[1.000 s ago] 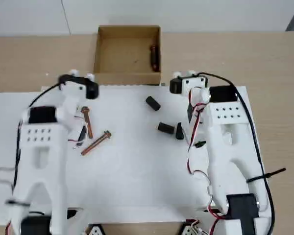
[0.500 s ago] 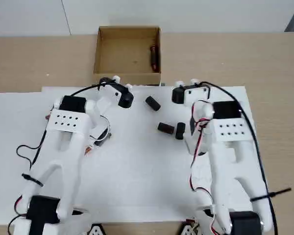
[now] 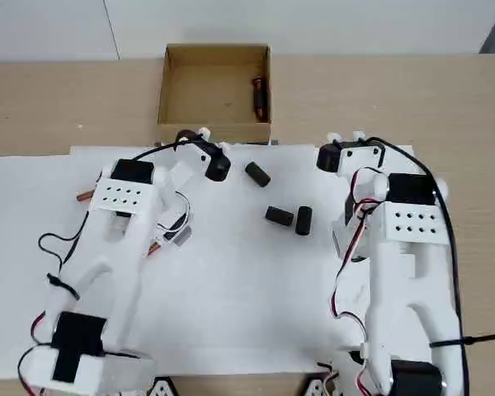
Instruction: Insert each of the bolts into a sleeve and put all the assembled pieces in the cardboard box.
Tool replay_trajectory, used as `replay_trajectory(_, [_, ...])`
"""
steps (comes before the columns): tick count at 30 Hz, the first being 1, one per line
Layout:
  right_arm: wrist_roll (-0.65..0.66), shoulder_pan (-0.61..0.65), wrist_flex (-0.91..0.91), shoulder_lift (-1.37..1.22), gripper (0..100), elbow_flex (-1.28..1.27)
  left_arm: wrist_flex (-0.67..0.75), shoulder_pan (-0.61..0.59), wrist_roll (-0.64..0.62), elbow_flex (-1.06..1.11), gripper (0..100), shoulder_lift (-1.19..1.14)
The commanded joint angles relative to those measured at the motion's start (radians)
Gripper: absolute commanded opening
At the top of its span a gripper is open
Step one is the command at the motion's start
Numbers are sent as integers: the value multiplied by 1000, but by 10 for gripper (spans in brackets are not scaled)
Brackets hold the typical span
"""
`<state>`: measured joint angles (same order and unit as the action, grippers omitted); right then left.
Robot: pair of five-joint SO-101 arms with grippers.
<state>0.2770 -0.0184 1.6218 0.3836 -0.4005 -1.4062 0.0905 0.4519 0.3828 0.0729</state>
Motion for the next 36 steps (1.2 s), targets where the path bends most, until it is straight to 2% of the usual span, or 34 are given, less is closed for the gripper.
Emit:
replay_trajectory(1, [12,-12,-2,35,5,6,40,3,8,-44,137,3])
replay_trajectory(9, [12,-12,-2,35,4,6,54,0,32,-47,134,-98])
replay_trajectory(18, [12,-12,-2,35,4,6,72,-91,61,-111,133,-199])
replay_trajectory(30, [12,-12,-2,31,4,6,89,-81,64,-119,132,-255])
replay_trajectory(36, [12,-7,-10,28,4,6,107,-66,64,-117,72,-272])
